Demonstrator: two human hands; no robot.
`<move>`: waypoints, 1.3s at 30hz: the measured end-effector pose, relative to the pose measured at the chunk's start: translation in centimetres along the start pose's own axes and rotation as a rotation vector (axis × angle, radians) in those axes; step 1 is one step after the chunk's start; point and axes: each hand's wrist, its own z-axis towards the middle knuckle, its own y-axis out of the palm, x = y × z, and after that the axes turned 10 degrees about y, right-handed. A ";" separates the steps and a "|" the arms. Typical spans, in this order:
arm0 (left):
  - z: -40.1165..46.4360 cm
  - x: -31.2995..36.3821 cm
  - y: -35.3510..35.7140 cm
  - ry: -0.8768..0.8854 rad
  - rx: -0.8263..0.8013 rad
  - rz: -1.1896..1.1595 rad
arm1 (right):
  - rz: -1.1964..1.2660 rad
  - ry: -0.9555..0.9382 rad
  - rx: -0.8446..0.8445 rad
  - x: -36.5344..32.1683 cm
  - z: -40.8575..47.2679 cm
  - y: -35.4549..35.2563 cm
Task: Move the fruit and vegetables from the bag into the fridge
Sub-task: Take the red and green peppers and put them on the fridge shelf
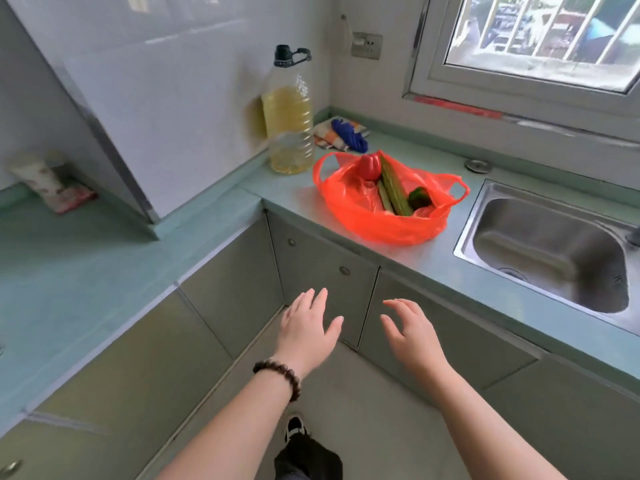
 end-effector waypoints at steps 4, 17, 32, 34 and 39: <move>8.0 -3.7 -3.2 0.042 0.004 0.027 | 0.030 0.039 0.042 -4.1 7.2 -0.1; 28.1 -4.3 -6.3 0.254 -0.015 -0.037 | 0.090 0.116 0.263 -7.4 23.6 -3.4; 46.4 -1.7 -2.4 0.307 0.052 0.025 | -0.199 0.164 0.192 1.0 38.8 -6.9; 47.7 -1.6 -1.7 0.305 0.048 0.028 | -0.175 0.186 0.176 1.8 39.6 -6.9; 50.6 -1.6 -0.7 0.273 0.011 0.004 | -0.109 0.260 0.125 2.8 40.8 -6.7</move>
